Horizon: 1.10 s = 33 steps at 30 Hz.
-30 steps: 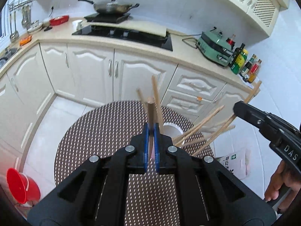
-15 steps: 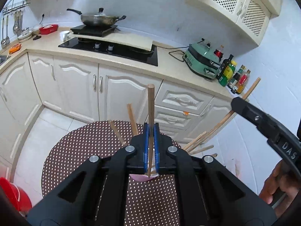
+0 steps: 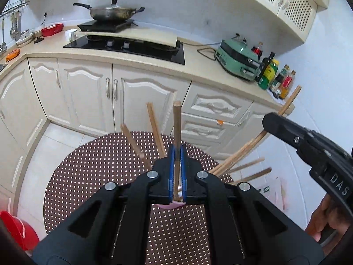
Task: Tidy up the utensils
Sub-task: 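Lower the chopsticks into the pink cup and open both tools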
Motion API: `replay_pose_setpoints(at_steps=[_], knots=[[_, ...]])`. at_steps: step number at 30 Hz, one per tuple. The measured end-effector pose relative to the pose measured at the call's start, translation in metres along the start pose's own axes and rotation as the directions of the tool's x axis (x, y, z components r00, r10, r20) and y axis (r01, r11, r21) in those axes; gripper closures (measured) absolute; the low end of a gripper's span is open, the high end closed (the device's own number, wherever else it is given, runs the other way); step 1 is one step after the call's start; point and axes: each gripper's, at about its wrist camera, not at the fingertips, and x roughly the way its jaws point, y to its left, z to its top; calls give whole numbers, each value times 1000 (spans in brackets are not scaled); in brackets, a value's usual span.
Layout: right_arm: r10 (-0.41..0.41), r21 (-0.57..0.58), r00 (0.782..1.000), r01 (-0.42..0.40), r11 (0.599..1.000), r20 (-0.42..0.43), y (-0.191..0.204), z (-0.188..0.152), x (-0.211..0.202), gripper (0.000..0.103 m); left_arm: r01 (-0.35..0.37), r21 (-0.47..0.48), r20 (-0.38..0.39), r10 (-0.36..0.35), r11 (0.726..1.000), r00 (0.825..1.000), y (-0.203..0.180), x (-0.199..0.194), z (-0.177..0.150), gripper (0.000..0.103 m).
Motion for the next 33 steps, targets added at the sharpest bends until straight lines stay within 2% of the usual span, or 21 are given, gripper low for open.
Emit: replay_pose_setpoints(at_steps=[14, 27, 33], knots=[[-20, -23, 999, 19, 1000, -47, 11, -34, -1, 98, 18, 4, -32, -18, 1000, 999, 2, 4, -32, 97], [-51, -40, 995, 48, 998, -85, 11, -55, 13, 98, -11, 12, -94, 12, 1000, 995, 0, 21, -49, 97], [-58, -40, 992, 53, 998, -114, 10, -61, 22, 98, -23, 16, -96, 24, 1000, 995, -5, 25, -49, 96]])
